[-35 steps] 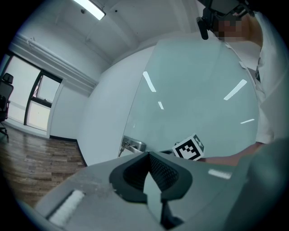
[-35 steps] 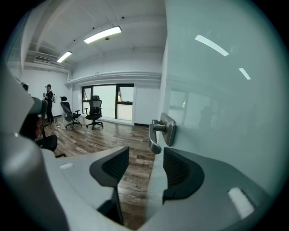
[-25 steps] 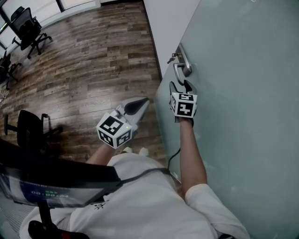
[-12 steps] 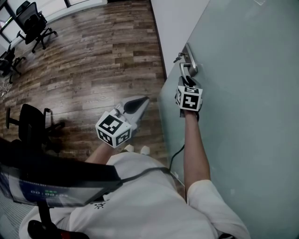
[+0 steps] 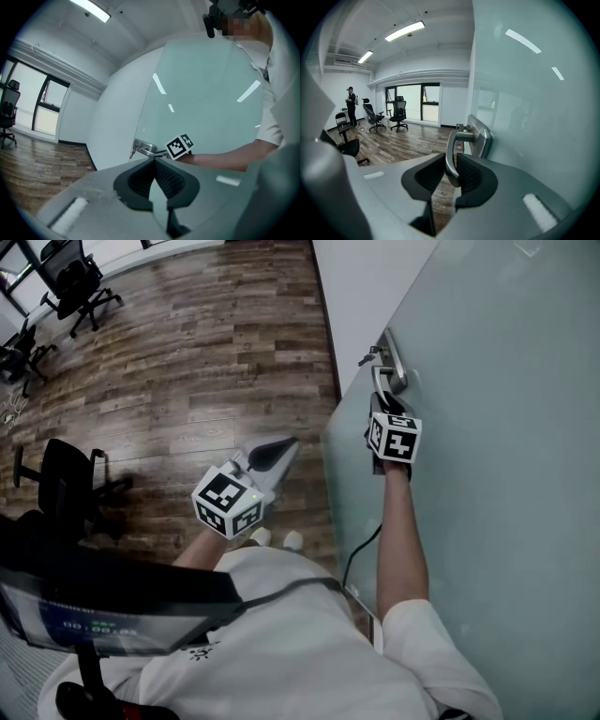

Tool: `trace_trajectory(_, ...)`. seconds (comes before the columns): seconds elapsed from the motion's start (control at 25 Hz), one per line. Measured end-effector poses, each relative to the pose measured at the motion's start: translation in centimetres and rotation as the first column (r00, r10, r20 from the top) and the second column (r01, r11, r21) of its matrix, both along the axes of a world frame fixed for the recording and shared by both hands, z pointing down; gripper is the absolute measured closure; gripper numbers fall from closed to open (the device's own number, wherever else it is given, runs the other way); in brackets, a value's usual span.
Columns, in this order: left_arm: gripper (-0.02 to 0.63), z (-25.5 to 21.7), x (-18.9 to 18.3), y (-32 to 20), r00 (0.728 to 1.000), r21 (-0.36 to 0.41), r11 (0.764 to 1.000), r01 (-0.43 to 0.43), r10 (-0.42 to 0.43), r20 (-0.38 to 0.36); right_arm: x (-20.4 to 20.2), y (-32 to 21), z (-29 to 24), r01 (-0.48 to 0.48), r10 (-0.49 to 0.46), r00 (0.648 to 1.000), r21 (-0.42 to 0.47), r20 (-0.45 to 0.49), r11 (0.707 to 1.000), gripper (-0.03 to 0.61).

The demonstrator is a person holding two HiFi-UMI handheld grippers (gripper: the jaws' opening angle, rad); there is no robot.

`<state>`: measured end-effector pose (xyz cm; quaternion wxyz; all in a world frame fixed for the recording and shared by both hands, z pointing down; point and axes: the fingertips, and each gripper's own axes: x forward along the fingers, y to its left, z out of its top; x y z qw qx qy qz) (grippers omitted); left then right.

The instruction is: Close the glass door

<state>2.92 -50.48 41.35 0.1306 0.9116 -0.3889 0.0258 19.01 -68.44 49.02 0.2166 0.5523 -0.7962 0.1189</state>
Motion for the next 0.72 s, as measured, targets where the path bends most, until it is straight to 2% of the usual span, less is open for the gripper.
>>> trace_trajectory(0.32,0.611,0.2,-0.9,0.1,1.0,-0.002,1.0,0.027,-0.027,0.004,0.0,-0.4,0.5,0.019,-0.019,1.0,-0.009,0.001,1.0,0.503)
trace_trajectory(0.72,0.612,0.1,-1.7,-0.1,0.998,0.002,0.998,0.062,-0.062,0.011,-2.8,-0.1,0.8,0.075,-0.075,0.997,-0.006,0.01,0.997,0.502)
